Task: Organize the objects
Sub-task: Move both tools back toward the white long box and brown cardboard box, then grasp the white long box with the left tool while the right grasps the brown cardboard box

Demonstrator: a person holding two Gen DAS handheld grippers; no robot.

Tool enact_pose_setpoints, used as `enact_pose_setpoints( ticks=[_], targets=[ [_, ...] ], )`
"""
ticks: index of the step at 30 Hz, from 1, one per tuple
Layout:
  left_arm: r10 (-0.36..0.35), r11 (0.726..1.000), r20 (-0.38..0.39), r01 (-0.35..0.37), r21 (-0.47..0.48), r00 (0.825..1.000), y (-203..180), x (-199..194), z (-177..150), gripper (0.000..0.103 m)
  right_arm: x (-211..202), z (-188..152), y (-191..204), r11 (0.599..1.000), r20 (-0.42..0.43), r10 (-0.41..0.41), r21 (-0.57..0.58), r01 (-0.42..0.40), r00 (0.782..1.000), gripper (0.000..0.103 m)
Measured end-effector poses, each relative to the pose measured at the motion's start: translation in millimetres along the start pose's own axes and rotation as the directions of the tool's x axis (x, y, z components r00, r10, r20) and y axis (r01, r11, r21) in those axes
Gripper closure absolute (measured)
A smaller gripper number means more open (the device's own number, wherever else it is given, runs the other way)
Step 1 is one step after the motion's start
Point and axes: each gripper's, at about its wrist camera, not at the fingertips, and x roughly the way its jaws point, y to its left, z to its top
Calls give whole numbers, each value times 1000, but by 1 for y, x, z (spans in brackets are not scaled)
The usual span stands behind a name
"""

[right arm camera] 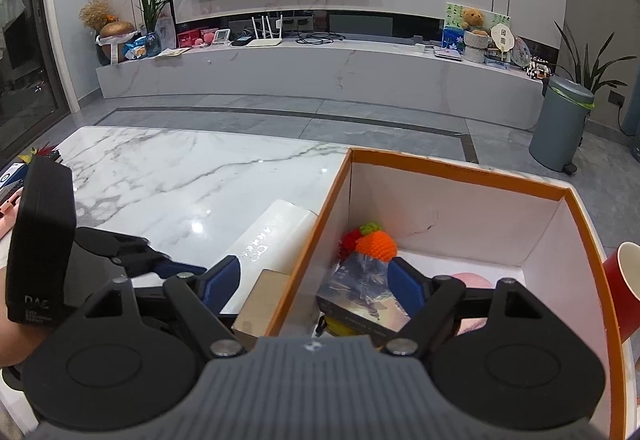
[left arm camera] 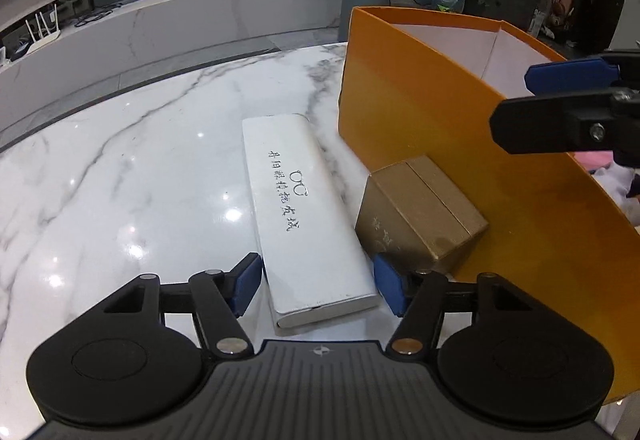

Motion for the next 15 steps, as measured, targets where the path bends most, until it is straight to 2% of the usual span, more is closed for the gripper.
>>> enact_pose_setpoints(
  ticks=[7,12,15],
  targets=[
    [-1,1000,-8,1,-21,1000,12,-13,-10,32,-1,0,5,1000,-2,3,-16,-3,1000,20],
    [39,998,-40,-41,-56,998,30,-37,-29,32,1,-1,12,999,-17,14,-42,-15,1000,20],
    [65,994,-76,-71,-80,995,46,-53,-42,32,4,1,22,993,-48,40,-105,-45,998,20]
  ],
)
